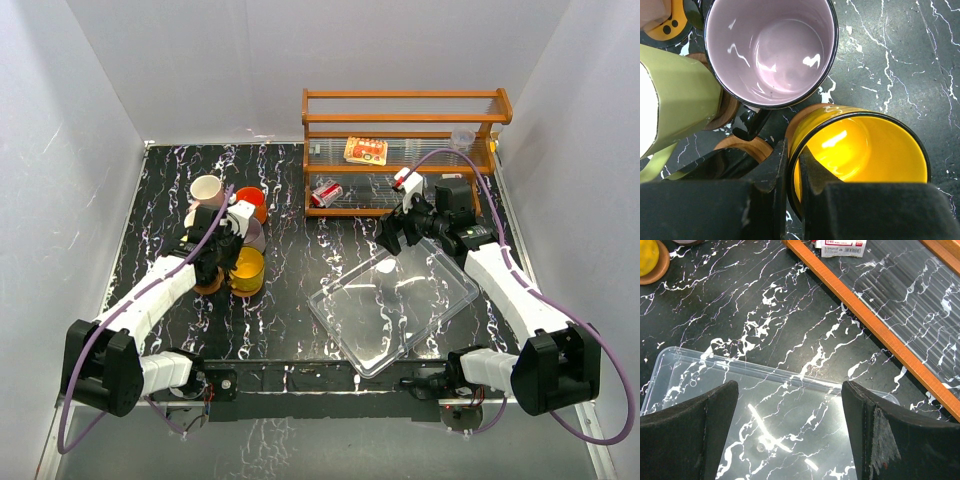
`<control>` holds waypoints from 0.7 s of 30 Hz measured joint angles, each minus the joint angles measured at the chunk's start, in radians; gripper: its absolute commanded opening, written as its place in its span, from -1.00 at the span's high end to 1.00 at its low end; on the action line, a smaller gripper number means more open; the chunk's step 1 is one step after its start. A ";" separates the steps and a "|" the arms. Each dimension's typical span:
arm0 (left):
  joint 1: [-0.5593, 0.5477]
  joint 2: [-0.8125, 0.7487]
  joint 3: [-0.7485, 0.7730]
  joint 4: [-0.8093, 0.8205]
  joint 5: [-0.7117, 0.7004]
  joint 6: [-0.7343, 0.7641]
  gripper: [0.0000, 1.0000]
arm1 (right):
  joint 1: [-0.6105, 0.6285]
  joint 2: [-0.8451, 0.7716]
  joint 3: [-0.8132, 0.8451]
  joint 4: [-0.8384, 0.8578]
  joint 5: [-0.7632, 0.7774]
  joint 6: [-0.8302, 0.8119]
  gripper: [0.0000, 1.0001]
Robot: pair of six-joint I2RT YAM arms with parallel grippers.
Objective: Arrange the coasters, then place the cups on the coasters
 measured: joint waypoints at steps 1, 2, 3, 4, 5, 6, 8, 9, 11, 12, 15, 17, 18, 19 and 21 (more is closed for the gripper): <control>0.002 0.002 0.000 0.000 0.001 0.000 1.00 | 0.000 0.000 0.000 -0.002 -0.002 -0.002 -0.68; 0.005 0.003 0.000 0.000 0.004 0.000 1.00 | 0.000 0.000 0.000 -0.004 -0.003 -0.003 -0.68; 0.007 0.007 0.000 0.000 0.006 0.000 1.00 | 0.000 0.000 0.000 -0.006 -0.003 -0.003 -0.68; 0.010 0.011 0.000 0.000 0.008 0.000 1.00 | 0.000 0.000 0.000 -0.009 -0.004 -0.004 -0.68; 0.012 0.013 0.000 0.000 0.010 0.000 1.00 | 0.000 0.000 0.000 -0.011 -0.005 -0.005 -0.69; 0.013 0.014 0.000 -0.002 0.011 0.000 1.00 | 0.000 0.000 0.000 -0.012 -0.006 -0.006 -0.69; 0.017 0.014 -0.001 -0.003 0.014 0.000 1.00 | 0.000 0.000 0.000 -0.014 -0.006 -0.006 -0.70; 0.018 0.014 -0.001 -0.003 0.014 0.000 1.00 | 0.000 0.000 0.000 -0.014 -0.006 -0.006 -0.71; 0.019 0.014 -0.004 -0.003 0.016 0.000 1.00 | 0.000 0.000 0.000 -0.015 -0.006 -0.006 -0.71; 0.019 0.014 -0.007 -0.003 0.017 0.000 1.00 | 0.000 0.000 0.000 -0.015 -0.006 -0.006 -0.71; 0.023 0.014 -0.013 -0.010 0.018 0.000 1.00 | 0.000 0.000 0.000 -0.016 -0.007 -0.006 -0.72; 0.025 0.014 -0.013 -0.016 0.019 0.000 1.00 | 0.000 0.000 0.000 -0.017 -0.008 -0.006 -0.72; 0.025 0.014 -0.013 -0.016 0.019 0.000 1.00 | 0.000 0.000 0.000 -0.016 -0.009 -0.006 -0.72; 0.025 0.014 -0.013 -0.017 0.019 0.000 1.00 | 0.000 0.000 0.000 -0.017 -0.009 -0.007 -0.72; 0.025 0.014 -0.013 -0.018 0.019 0.000 1.00 | 0.000 0.000 0.000 -0.017 -0.010 -0.007 -0.73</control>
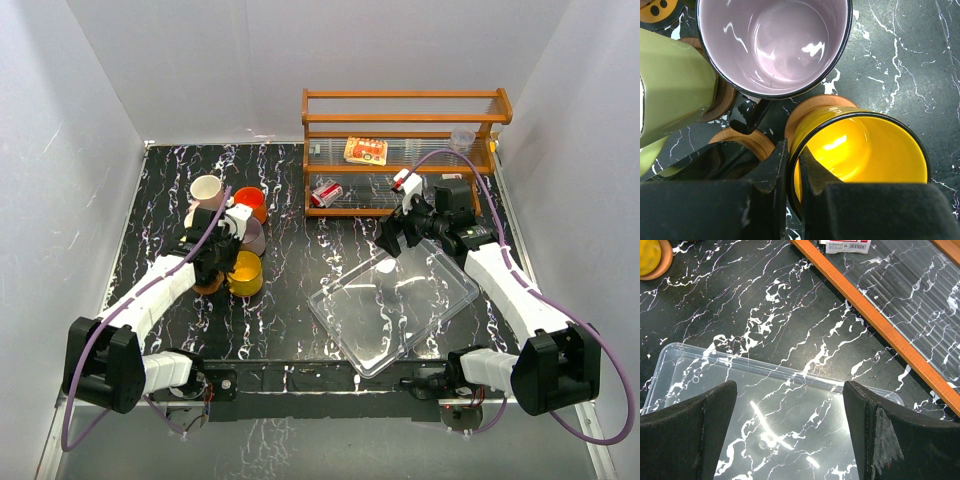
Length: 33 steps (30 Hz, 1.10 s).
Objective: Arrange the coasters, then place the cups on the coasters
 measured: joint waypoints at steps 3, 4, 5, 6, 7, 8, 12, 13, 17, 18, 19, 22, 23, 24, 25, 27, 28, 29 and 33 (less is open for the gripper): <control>0.001 0.000 0.000 0.000 0.000 0.000 1.00 | 0.000 0.000 0.000 0.000 0.000 0.000 -0.73; 0.002 0.000 0.000 0.000 0.000 0.000 1.00 | 0.000 0.000 0.000 0.000 0.000 0.000 -0.73; 0.002 0.000 0.000 0.000 0.000 0.000 1.00 | 0.000 0.000 0.000 0.000 -0.001 -0.001 -0.73; 0.002 0.000 0.000 0.000 0.000 0.000 1.00 | 0.000 0.000 0.000 0.000 -0.001 -0.001 -0.74; 0.003 0.000 0.000 0.000 0.000 0.000 1.00 | 0.000 0.000 0.000 0.000 -0.002 -0.001 -0.74; 0.005 0.000 0.000 0.000 0.000 0.000 1.00 | 0.000 0.000 0.000 0.000 -0.004 -0.002 -0.74; 0.006 0.000 0.000 0.001 0.000 0.000 1.00 | 0.000 0.000 0.000 0.000 -0.005 -0.003 -0.74; 0.006 0.001 0.000 0.002 0.000 0.000 1.00 | 0.000 0.000 0.000 0.000 -0.005 -0.003 -0.74; 0.006 0.012 0.000 0.003 0.001 0.001 1.00 | 0.000 0.000 0.000 0.000 -0.005 -0.003 -0.75; 0.006 0.015 0.000 0.003 0.001 0.001 1.00 | 0.000 0.000 0.000 0.000 -0.005 -0.003 -0.75; 0.006 0.016 0.000 0.003 0.002 0.001 1.00 | 0.000 0.000 0.000 0.000 -0.005 -0.003 -0.75; 0.006 0.017 0.000 0.003 0.004 0.001 1.00 | 0.000 0.000 0.000 0.000 -0.007 -0.003 -0.75; 0.006 0.017 -0.001 0.003 0.005 0.001 1.00 | 0.000 0.000 0.000 0.000 -0.008 -0.003 -0.75; 0.006 0.017 -0.002 0.003 0.005 0.002 1.00 | 0.000 0.001 0.000 0.000 -0.009 -0.003 -0.75; 0.006 0.017 -0.004 0.003 0.005 0.003 1.00 | 0.000 0.001 0.000 0.000 -0.011 -0.003 -0.75; 0.006 0.016 -0.005 0.004 0.006 0.005 0.97 | 0.000 0.004 0.000 0.000 -0.013 -0.003 -0.76; 0.006 0.016 -0.005 0.005 0.006 0.005 0.92 | 0.000 0.005 0.000 -0.001 -0.013 -0.003 -0.76; 0.006 0.016 -0.006 0.005 0.007 0.005 0.88 | 0.000 0.005 0.000 -0.001 -0.013 -0.003 -0.76; 0.007 0.016 -0.006 0.006 0.008 0.010 0.79 | 0.000 0.005 0.000 -0.001 -0.016 -0.004 -0.77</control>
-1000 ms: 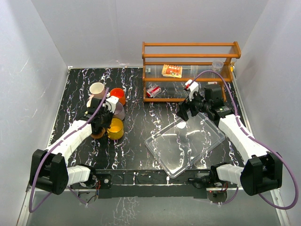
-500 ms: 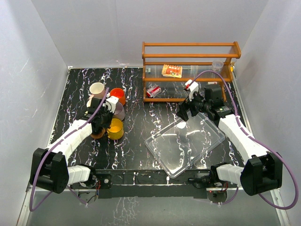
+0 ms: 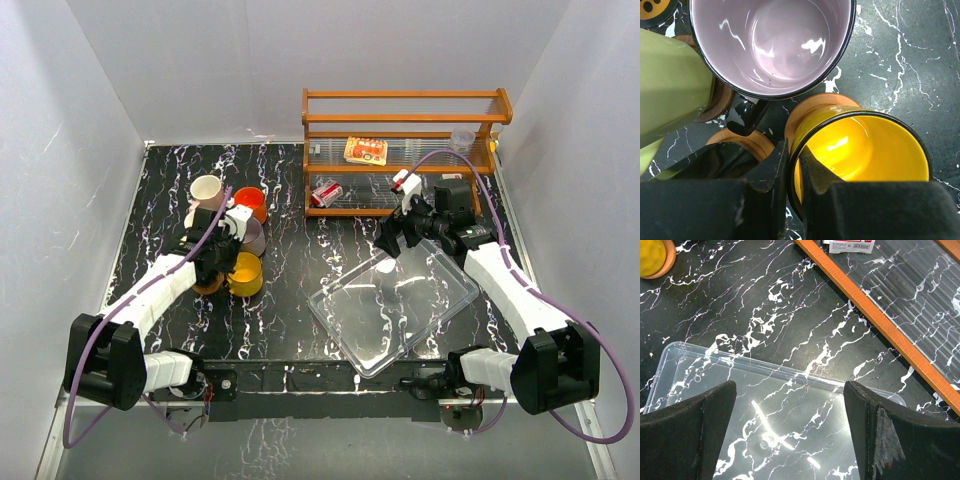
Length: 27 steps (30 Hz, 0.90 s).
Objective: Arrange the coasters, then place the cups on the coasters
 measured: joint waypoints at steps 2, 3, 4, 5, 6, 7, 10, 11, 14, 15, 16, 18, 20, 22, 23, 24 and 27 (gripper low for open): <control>0.000 0.000 -0.002 0.002 0.000 0.002 0.76 | 0.000 0.000 0.000 0.000 -0.001 0.000 -0.77; 0.000 0.000 -0.003 0.005 0.000 0.002 0.74 | 0.000 0.000 0.000 0.000 -0.002 -0.001 -0.77; 0.000 0.000 -0.004 0.005 0.000 0.003 0.71 | 0.000 0.000 0.000 0.000 -0.002 -0.002 -0.77; 0.000 0.000 -0.005 0.006 0.000 0.003 0.69 | 0.000 0.000 0.000 0.000 -0.003 -0.003 -0.77; 0.000 0.000 -0.005 0.007 0.000 0.003 0.67 | 0.000 0.000 0.000 0.000 -0.003 -0.003 -0.77; 0.000 0.000 -0.005 0.008 0.000 0.004 0.66 | 0.000 0.000 0.000 0.000 -0.003 -0.003 -0.77; 0.000 0.000 -0.005 0.016 0.000 0.006 0.61 | 0.000 0.000 0.000 0.000 -0.003 -0.004 -0.78; 0.000 -0.002 -0.005 0.018 0.000 0.006 0.60 | 0.000 0.000 0.000 0.000 -0.003 -0.005 -0.78; 0.000 -0.009 -0.005 0.021 0.000 0.006 0.56 | 0.000 0.000 0.000 0.000 -0.003 -0.007 -0.78; 0.000 -0.011 -0.005 0.022 0.000 0.006 0.54 | 0.000 0.000 0.000 0.000 -0.003 -0.007 -0.78; 0.000 -0.011 -0.005 0.023 0.000 0.006 0.52 | 0.000 0.000 0.000 0.000 -0.003 -0.007 -0.78; 0.000 -0.012 -0.005 0.024 0.000 0.007 0.49 | 0.000 0.000 0.000 0.000 -0.003 -0.007 -0.78; 0.000 -0.012 -0.005 0.024 0.000 0.008 0.46 | 0.000 0.000 0.000 0.000 -0.003 -0.007 -0.79; 0.000 -0.013 -0.005 0.023 0.000 0.009 0.43 | 0.000 0.000 0.000 0.000 -0.003 -0.007 -0.79; 0.000 -0.014 -0.005 0.022 0.001 0.009 0.41 | 0.000 0.001 0.000 0.000 -0.004 -0.007 -0.79; 0.000 -0.016 -0.004 0.020 0.001 0.009 0.41 | 0.000 0.001 0.000 0.000 -0.004 -0.007 -0.79; 0.000 -0.024 0.005 0.012 0.001 0.009 0.38 | 0.000 0.001 0.000 0.000 -0.004 -0.007 -0.79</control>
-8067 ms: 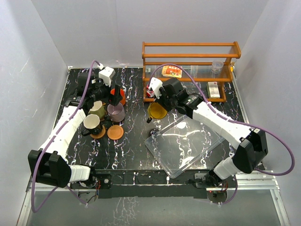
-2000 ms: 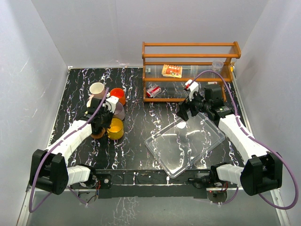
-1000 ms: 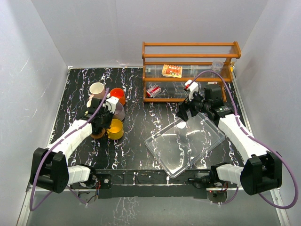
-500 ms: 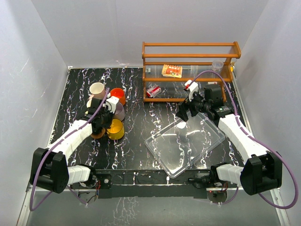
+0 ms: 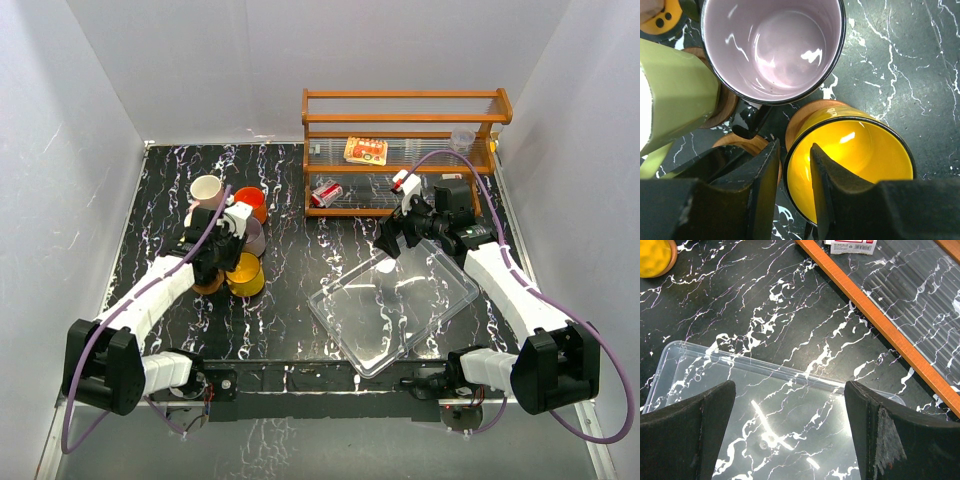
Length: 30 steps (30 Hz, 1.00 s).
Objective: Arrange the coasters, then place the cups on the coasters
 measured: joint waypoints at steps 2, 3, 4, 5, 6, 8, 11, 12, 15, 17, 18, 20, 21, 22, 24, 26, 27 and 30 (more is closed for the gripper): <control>0.000 -0.008 0.009 0.000 0.000 0.000 0.37 | 0.000 0.000 0.000 0.000 0.000 0.000 -0.79; 0.000 -0.014 0.011 0.000 -0.001 0.000 0.36 | 0.000 0.000 0.000 0.000 0.000 0.000 -0.79; 0.000 -0.019 0.013 -0.001 -0.001 0.001 0.36 | 0.000 0.000 0.000 0.000 -0.001 0.000 -0.79; 0.000 -0.025 0.014 -0.001 -0.001 0.001 0.35 | 0.000 0.000 0.000 0.000 -0.002 -0.001 -0.79; 0.000 -0.029 0.015 -0.001 -0.001 0.004 0.34 | 0.000 0.001 0.000 0.000 -0.003 -0.002 -0.79; 0.000 -0.034 0.015 -0.002 -0.001 0.008 0.32 | 0.000 0.002 0.000 0.000 -0.003 -0.003 -0.80; 0.000 -0.034 0.016 -0.009 0.000 0.017 0.30 | 0.000 0.003 0.000 0.000 -0.003 -0.003 -0.80; 0.000 -0.034 0.016 -0.015 0.001 0.021 0.30 | 0.000 0.004 0.000 -0.001 -0.003 -0.003 -0.80; 0.000 -0.026 0.019 -0.032 0.004 0.034 0.29 | 0.000 0.004 0.000 -0.001 -0.003 -0.005 -0.80; 0.000 -0.015 0.024 -0.044 0.007 0.041 0.29 | 0.000 0.004 0.000 -0.001 -0.003 -0.006 -0.80; 0.000 -0.009 0.025 -0.048 0.009 0.044 0.29 | 0.000 0.004 0.000 -0.001 -0.003 -0.007 -0.80; 0.000 -0.001 0.026 -0.056 0.014 0.051 0.29 | 0.000 0.004 0.000 -0.001 -0.003 -0.007 -0.81; 0.000 0.001 0.026 -0.060 0.014 0.055 0.29 | 0.000 0.004 0.000 -0.001 -0.003 -0.007 -0.81; 0.000 0.003 0.028 -0.063 0.016 0.058 0.29 | 0.000 0.004 0.000 -0.001 -0.003 -0.007 -0.81; 0.000 0.005 0.030 -0.069 0.015 0.065 0.29 | 0.000 0.004 0.000 -0.002 -0.003 -0.008 -0.81; 0.000 0.005 0.032 -0.074 0.013 0.072 0.29 | 0.000 0.004 0.000 -0.002 -0.003 -0.008 -0.81; 0.000 0.005 0.033 -0.076 0.012 0.074 0.29 | 0.000 0.004 0.000 -0.002 -0.003 -0.008 -0.81; 0.000 0.005 0.037 -0.077 0.004 0.082 0.30 | 0.000 0.004 0.000 -0.003 -0.004 -0.010 -0.81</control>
